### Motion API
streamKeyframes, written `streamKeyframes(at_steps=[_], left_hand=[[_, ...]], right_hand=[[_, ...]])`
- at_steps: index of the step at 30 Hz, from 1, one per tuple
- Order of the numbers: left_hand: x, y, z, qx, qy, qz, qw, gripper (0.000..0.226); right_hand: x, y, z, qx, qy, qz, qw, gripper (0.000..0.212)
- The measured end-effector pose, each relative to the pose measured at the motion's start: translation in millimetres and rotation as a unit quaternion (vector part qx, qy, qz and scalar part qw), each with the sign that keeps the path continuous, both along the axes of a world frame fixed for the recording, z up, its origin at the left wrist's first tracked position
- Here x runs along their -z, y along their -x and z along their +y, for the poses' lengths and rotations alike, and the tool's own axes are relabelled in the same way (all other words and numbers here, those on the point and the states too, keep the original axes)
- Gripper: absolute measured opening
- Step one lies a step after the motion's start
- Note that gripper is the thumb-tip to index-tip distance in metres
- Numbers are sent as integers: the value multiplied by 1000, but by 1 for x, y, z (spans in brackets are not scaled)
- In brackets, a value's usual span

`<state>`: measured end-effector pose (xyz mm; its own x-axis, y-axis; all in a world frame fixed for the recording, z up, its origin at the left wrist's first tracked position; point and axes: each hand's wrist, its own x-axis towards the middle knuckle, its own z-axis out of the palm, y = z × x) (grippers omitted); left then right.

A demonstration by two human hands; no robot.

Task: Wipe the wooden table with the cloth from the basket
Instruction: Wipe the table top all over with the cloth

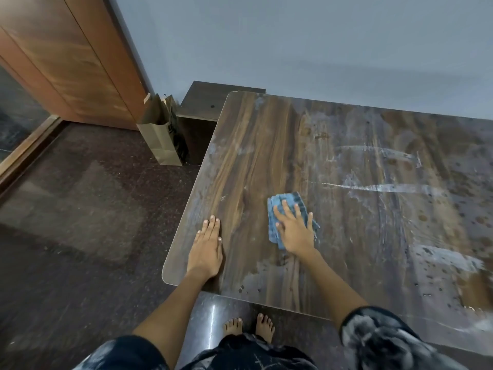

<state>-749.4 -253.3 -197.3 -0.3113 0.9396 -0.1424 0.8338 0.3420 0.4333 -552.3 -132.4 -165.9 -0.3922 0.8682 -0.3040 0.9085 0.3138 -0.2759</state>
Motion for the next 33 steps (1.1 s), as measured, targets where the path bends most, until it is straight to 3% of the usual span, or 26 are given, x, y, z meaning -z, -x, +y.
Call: streamKeyframes(at_steps=[3,9,14,19,21,27,30,32,33], left_hand=[[-1,3,-6,20,7,-9,1000,50],[2,6,-17,47,13,8,999,64],[-2,3,-16,37,13,5,999,57],[-6,0,-22,38,9,-1,999,50],[-6,-1,-25,41,11,0,999,50],[-4,0,-29,47,8,-8,999,50],[-2,1,-29,45,6,-8,999,52],[-1,0,-29,41,4,-7,999,60],[0,-1,-30,38,3,-9,999,63]], right_hand=[[2,40,-6,62,8,-2,998,49],[5,34,-79,-149,1,36,988,48],[9,-13,-82,-85,-64,-9,994,59],[2,13,-40,35,-3,-23,999,49],[-2,29,-42,7,13,6,1000,49],[4,8,-107,-202,31,75,976,47],[6,-28,-110,-204,18,46,978,50],[5,-42,-98,-158,5,22,987,62],[6,-42,-91,-130,4,10,991,57]])
